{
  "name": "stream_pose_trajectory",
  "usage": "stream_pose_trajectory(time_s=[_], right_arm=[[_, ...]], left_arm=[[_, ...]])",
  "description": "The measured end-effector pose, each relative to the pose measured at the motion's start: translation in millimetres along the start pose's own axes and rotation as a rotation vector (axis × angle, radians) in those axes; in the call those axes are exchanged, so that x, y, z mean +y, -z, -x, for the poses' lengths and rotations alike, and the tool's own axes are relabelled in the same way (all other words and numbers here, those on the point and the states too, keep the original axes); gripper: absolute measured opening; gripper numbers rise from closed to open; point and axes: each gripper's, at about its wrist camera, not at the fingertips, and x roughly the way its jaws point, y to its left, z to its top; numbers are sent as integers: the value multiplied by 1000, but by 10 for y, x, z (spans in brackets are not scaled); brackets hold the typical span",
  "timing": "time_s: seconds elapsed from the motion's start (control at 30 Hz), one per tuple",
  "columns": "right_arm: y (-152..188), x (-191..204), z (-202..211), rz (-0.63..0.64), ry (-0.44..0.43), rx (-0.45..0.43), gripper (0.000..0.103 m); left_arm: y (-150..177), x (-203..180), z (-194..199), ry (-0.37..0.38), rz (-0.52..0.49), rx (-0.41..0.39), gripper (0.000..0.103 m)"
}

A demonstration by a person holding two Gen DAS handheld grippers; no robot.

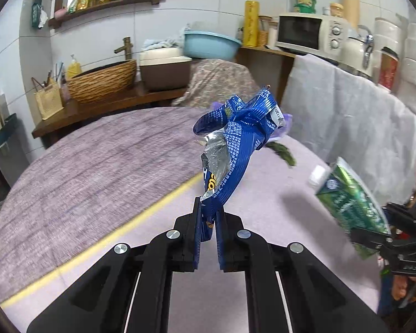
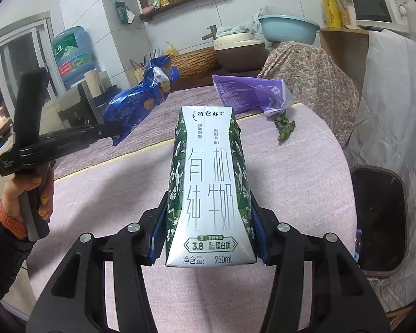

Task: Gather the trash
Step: 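Carry the carton and blue wrapper over the black bin and open both grippers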

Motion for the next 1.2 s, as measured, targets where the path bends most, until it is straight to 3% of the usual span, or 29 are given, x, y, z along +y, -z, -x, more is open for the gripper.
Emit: stream_pose_trajectory(time_s=[0.37, 0.9, 1.2], right_arm=[[195, -406, 290, -71, 60, -30, 52], [349, -1312, 631, -220, 230, -92, 52], [409, -1842, 903, -318, 349, -137, 52]], left_arm=[[50, -658, -129, 108, -57, 27, 10], [-253, -1504, -578, 229, -123, 65, 10], [-447, -2152, -1017, 316, -160, 151, 10]])
